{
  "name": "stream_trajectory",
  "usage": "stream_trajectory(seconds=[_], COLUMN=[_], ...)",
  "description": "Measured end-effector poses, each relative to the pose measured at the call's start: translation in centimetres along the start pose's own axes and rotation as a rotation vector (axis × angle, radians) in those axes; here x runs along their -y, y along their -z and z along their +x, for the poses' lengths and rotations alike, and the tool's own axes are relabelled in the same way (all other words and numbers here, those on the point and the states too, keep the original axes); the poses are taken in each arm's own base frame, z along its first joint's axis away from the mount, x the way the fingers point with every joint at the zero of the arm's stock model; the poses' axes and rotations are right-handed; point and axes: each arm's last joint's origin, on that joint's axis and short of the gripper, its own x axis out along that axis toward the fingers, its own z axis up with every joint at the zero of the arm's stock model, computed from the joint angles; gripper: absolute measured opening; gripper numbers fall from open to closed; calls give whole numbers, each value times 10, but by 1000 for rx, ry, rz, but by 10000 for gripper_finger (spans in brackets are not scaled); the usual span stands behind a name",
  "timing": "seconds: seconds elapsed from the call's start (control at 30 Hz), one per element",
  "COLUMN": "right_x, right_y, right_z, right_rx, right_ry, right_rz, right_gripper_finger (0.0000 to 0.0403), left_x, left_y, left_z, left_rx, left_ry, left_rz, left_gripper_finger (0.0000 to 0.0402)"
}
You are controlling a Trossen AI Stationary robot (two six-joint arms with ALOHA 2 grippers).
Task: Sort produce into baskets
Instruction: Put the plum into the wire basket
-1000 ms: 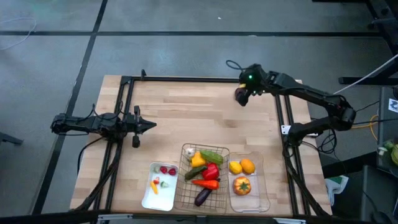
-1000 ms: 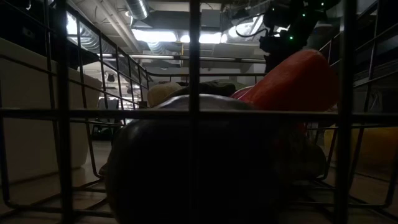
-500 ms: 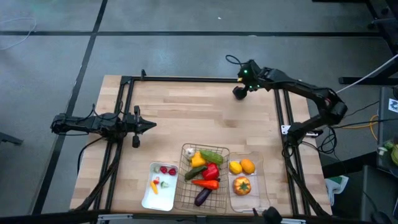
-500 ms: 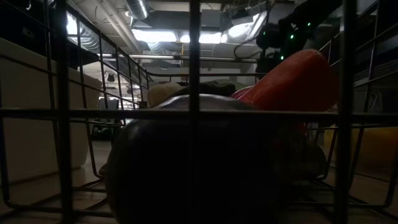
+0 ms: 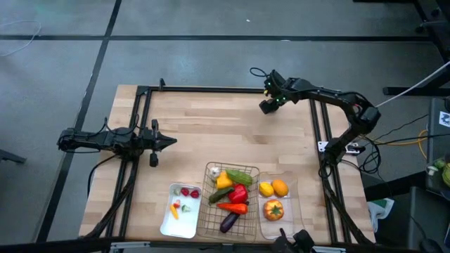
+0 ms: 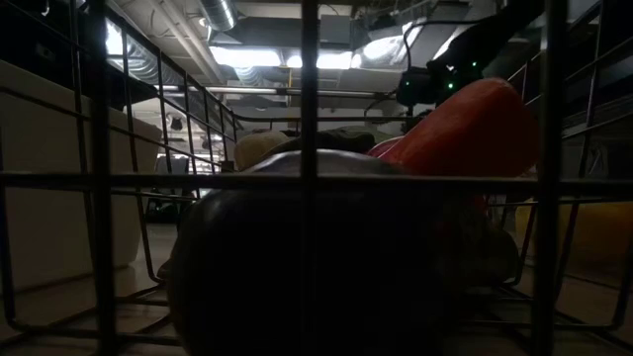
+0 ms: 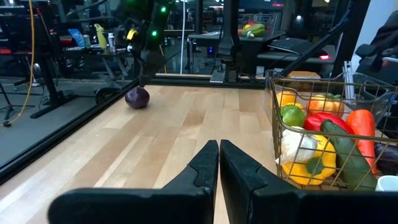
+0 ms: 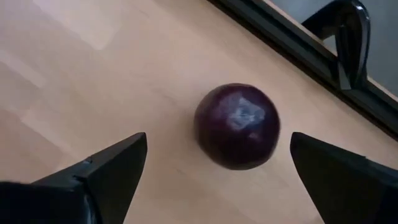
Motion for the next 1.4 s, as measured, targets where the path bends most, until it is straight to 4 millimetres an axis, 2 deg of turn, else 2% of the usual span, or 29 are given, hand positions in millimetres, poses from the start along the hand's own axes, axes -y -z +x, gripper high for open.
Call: stream_trajectory(seconds=[0.4,0.73,1.4], right_x=[11,11,7], right_y=[-1,-1,16], right_z=[24,23,20], right_rx=[-62,-63,-246], right_ry=[19,23,-12], right_rz=[29,64,211], right_gripper_finger=[392,392,392], left_x=[0,0,0], left_y=[0,0,0], left_z=[0,0,0], left_rx=[0,0,0], left_ry=[0,0,0], left_rz=[0,0,0], left_gripper_finger=[13,13,13])
